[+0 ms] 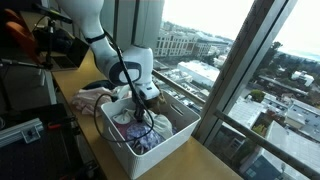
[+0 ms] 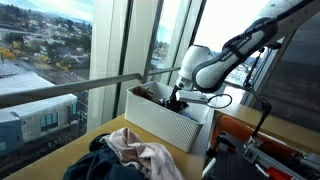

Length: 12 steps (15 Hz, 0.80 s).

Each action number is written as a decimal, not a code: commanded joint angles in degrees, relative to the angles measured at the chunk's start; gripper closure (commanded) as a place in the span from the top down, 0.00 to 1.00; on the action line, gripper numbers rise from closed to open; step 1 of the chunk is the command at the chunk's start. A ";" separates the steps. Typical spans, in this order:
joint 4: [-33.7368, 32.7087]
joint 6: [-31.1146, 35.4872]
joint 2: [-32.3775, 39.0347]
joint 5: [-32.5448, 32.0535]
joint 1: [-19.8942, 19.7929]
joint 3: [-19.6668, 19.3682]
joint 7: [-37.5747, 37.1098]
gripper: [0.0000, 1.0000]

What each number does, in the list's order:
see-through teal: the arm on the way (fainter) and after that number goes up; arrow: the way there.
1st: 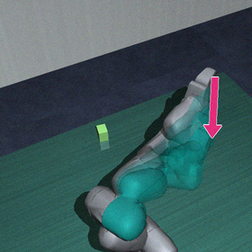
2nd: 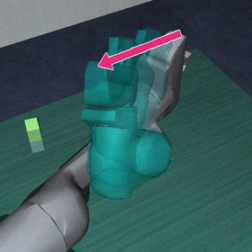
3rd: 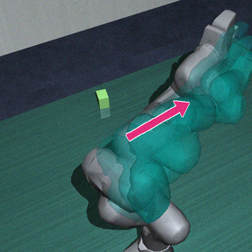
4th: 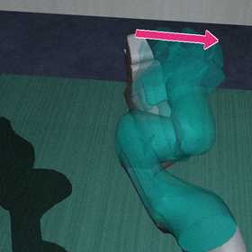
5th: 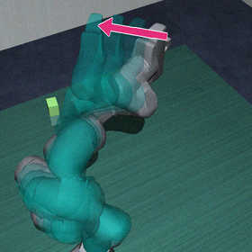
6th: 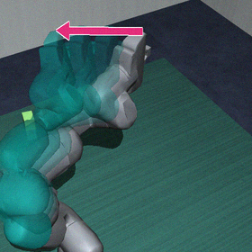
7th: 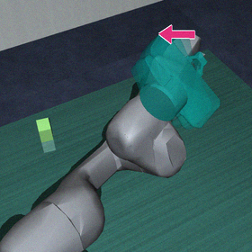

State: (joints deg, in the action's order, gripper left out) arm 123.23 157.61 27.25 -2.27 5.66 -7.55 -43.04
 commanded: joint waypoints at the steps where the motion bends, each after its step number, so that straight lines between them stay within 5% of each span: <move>1: 2.52 -1.89 -10.47 -0.89 3.30 -1.91 -0.34 0.01; 12: -10.09 -12.52 -28.75 -9.76 2.08 5.75 2.42 0.02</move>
State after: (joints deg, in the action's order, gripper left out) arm 117.96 148.45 1.63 -10.24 8.98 -5.21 -42.30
